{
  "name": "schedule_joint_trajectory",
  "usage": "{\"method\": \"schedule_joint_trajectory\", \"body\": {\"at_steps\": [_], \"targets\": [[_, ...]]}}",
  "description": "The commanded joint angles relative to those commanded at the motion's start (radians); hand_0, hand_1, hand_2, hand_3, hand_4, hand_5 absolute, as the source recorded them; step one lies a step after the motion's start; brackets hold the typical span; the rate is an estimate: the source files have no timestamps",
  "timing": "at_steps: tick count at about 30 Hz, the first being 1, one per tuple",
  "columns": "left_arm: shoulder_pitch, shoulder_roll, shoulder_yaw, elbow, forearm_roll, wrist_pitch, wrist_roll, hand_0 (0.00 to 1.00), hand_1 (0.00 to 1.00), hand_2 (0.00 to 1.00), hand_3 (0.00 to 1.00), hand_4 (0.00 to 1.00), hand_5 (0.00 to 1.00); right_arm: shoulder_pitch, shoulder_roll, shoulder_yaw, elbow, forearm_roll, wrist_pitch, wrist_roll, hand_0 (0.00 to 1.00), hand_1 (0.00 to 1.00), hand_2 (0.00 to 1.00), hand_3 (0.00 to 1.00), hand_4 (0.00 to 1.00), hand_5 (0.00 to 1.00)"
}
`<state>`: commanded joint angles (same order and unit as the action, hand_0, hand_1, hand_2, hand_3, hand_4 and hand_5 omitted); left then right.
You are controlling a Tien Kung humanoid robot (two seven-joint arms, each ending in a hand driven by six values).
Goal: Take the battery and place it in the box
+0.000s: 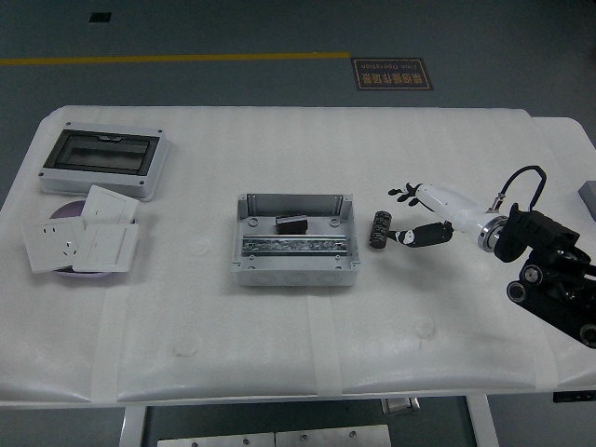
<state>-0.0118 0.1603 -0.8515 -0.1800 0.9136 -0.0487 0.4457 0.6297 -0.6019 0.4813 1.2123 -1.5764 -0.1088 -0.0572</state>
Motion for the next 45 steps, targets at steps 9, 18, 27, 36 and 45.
{"method": "schedule_joint_trajectory", "body": {"at_steps": [9,18,27,36,45], "targets": [[-0.002,-0.002,0.029,0.0,-0.026,-0.001,-0.008,0.68,0.679,0.608,0.685,0.687,0.311,0.03,0.026,-0.017,-0.022,-0.019,0.048,-0.037,0.777,0.72,0.779,0.862,0.934,0.597],[-0.004,-0.002,0.035,0.0,-0.027,-0.001,-0.01,0.68,0.677,0.607,0.684,0.685,0.308,0.058,0.058,-0.036,-0.04,-0.052,0.089,-0.08,0.781,0.721,0.781,0.872,0.963,0.613],[-0.006,-0.003,0.045,0.0,-0.031,-0.003,-0.011,0.68,0.678,0.606,0.681,0.683,0.305,0.082,0.083,-0.053,-0.074,-0.068,0.107,-0.1,0.791,0.725,0.787,0.886,0.991,0.64],[-0.007,-0.004,0.056,0.0,-0.042,-0.002,-0.018,0.678,0.678,0.598,0.667,0.648,0.299,0.086,0.096,-0.065,-0.095,-0.066,0.083,-0.091,0.801,0.729,0.789,0.887,0.998,0.665],[-0.006,-0.004,0.052,0.0,-0.041,-0.001,-0.02,0.678,0.678,0.6,0.666,0.643,0.299,0.08,0.094,-0.074,-0.092,-0.072,0.056,-0.087,0.795,0.726,0.785,0.886,0.998,0.67]]}}
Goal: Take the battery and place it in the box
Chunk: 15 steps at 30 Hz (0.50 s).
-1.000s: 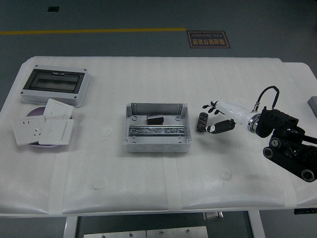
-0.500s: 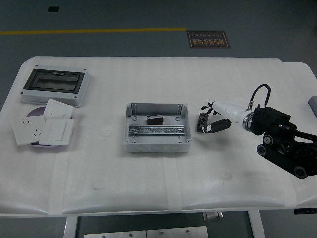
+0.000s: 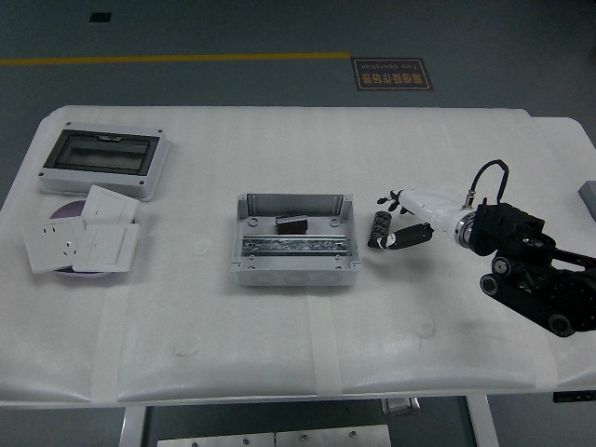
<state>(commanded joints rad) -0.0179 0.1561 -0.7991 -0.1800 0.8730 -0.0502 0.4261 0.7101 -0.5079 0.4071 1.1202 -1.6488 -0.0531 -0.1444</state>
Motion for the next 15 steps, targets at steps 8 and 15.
{"method": "schedule_joint_trajectory", "body": {"at_steps": [8,15], "targets": [[0.0,0.002,0.002,0.0,-0.003,0.0,-0.001,0.678,0.678,0.6,0.668,0.65,0.294,-0.009,0.001,-0.011,0.002,-0.004,-0.008,0.0,0.763,0.694,0.731,0.837,0.841,0.453],[-0.001,0.001,0.009,0.0,-0.011,0.001,-0.005,0.678,0.677,0.601,0.664,0.649,0.293,-0.017,-0.001,-0.01,0.001,-0.007,-0.02,0.006,0.752,0.674,0.702,0.805,0.786,0.374]]}}
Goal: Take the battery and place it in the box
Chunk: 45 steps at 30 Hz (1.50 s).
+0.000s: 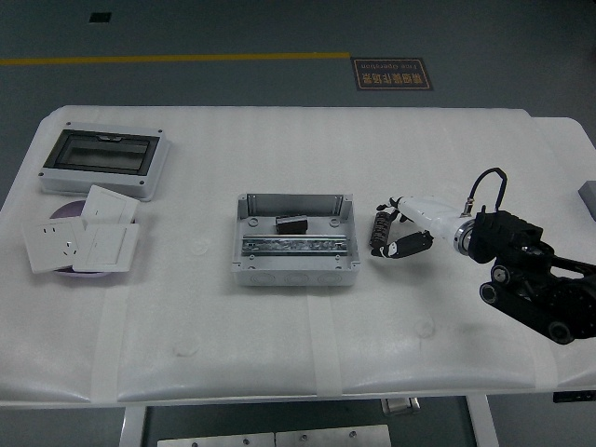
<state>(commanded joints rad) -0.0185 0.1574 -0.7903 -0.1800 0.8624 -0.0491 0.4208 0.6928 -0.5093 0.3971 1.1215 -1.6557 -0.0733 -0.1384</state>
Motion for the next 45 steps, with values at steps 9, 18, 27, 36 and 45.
{"method": "schedule_joint_trajectory", "body": {"at_steps": [9,18,27,36,45], "targets": [[0.0,0.001,0.018,0.0,-0.02,0.003,-0.008,0.679,0.677,0.602,0.664,0.658,0.293,-0.007,-0.003,0.008,0.002,0.001,-0.038,0.021,0.728,0.647,0.669,0.737,0.639,0.285],[0.0,0.001,0.024,0.0,-0.029,0.004,-0.012,0.679,0.677,0.604,0.668,0.676,0.306,-0.015,-0.006,0.027,0.005,0.008,-0.073,0.043,0.711,0.628,0.641,0.697,0.462,0.199],[-0.001,0.001,0.025,0.0,-0.027,0.002,-0.01,0.679,0.678,0.605,0.669,0.682,0.311,-0.016,-0.002,0.011,-0.011,0.014,-0.063,0.049,0.684,0.604,0.631,0.69,0.385,0.172],[0.0,0.002,0.023,0.0,-0.021,0.001,-0.008,0.679,0.677,0.608,0.671,0.694,0.318,-0.016,-0.019,0.018,-0.002,0.008,-0.053,0.053,0.673,0.605,0.627,0.691,0.37,0.16],[0.0,0.001,0.025,0.0,-0.024,0.001,-0.007,0.68,0.677,0.608,0.672,0.701,0.324,0.002,-0.074,0.001,0.045,-0.028,-0.013,0.049,0.683,0.611,0.629,0.692,0.401,0.17]]}}
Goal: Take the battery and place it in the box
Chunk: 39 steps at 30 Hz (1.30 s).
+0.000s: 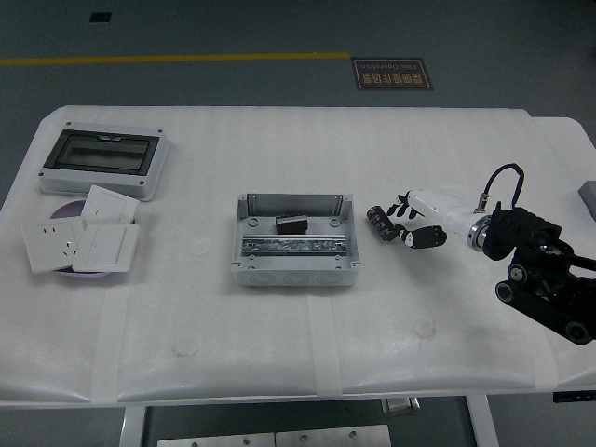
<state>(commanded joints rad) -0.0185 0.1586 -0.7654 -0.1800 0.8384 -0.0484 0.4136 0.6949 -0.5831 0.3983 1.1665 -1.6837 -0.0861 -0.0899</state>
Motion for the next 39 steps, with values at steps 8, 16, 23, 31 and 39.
{"method": "schedule_joint_trajectory", "body": {"at_steps": [8,16,23,31,39], "targets": [[-0.002,0.003,-0.006,0.0,0.006,-0.001,0.004,0.68,0.678,0.608,0.669,0.705,0.327,0.061,-0.035,-0.071,0.028,-0.062,0.036,-0.033,0.715,0.662,0.727,0.831,0.731,0.255],[-0.003,0.006,0.003,0.0,0.0,-0.002,0.005,0.679,0.678,0.608,0.669,0.703,0.33,0.12,-0.05,-0.146,0.065,-0.102,0.062,-0.06,0.743,0.696,0.798,0.936,0.772,0.25],[-0.001,0.007,0.005,0.0,0.002,-0.002,0.006,0.679,0.678,0.606,0.669,0.704,0.327,0.165,-0.027,-0.189,0.061,-0.113,0.057,-0.066,0.776,0.724,0.861,0.998,0.785,0.244],[-0.003,0.008,0.01,0.0,-0.001,-0.002,0.004,0.679,0.678,0.602,0.668,0.697,0.321,0.246,0.02,-0.285,0.027,-0.12,0.039,-0.059,0.79,0.735,0.882,0.998,0.795,0.238],[-0.009,0.013,0.019,0.0,-0.009,-0.002,0.001,0.679,0.677,0.603,0.668,0.696,0.319,0.291,0.048,-0.375,-0.03,-0.121,0.033,-0.048,0.783,0.73,0.869,0.998,0.796,0.247]]}}
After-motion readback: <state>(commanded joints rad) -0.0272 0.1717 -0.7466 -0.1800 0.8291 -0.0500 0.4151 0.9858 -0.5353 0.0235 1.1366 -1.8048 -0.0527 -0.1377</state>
